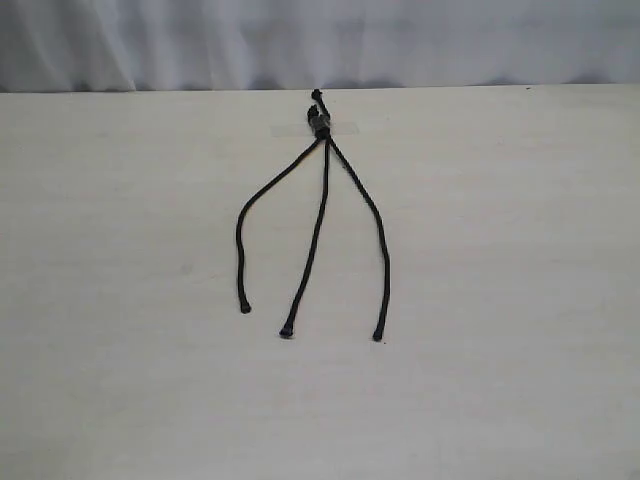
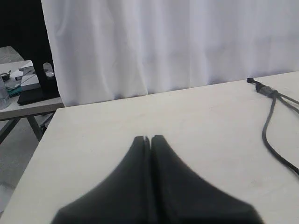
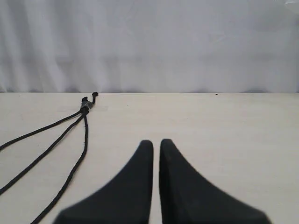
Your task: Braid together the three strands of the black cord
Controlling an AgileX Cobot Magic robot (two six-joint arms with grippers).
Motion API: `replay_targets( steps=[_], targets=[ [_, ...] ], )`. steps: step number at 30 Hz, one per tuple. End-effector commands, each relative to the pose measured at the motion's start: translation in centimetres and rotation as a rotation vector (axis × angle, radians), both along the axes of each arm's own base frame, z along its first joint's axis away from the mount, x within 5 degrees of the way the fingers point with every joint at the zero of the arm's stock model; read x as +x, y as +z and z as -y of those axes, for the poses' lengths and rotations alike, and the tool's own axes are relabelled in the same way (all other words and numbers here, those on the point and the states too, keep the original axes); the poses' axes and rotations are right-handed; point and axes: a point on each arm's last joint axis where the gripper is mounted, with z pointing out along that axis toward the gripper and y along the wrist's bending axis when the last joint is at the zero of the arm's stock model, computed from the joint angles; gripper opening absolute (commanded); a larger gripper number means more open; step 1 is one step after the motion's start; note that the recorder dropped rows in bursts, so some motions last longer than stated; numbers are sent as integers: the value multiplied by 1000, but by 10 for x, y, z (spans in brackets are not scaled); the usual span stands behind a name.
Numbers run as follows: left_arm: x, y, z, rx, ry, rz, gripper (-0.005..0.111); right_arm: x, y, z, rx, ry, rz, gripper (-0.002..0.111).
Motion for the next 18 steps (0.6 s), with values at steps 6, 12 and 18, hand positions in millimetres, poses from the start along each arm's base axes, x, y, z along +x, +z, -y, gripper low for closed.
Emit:
replay_targets(
  steps=[6, 12, 18],
  targets=[
    [0, 0, 0, -3, 0, 9, 0, 0, -1, 0, -6, 3, 5, 5],
    [0, 0, 0, -3, 0, 9, 0, 0, -1, 0, -6, 3, 5, 5],
    [0, 1, 2, -138, -3, 40, 0, 0, 9, 0, 63, -5, 107, 5]
  ],
)
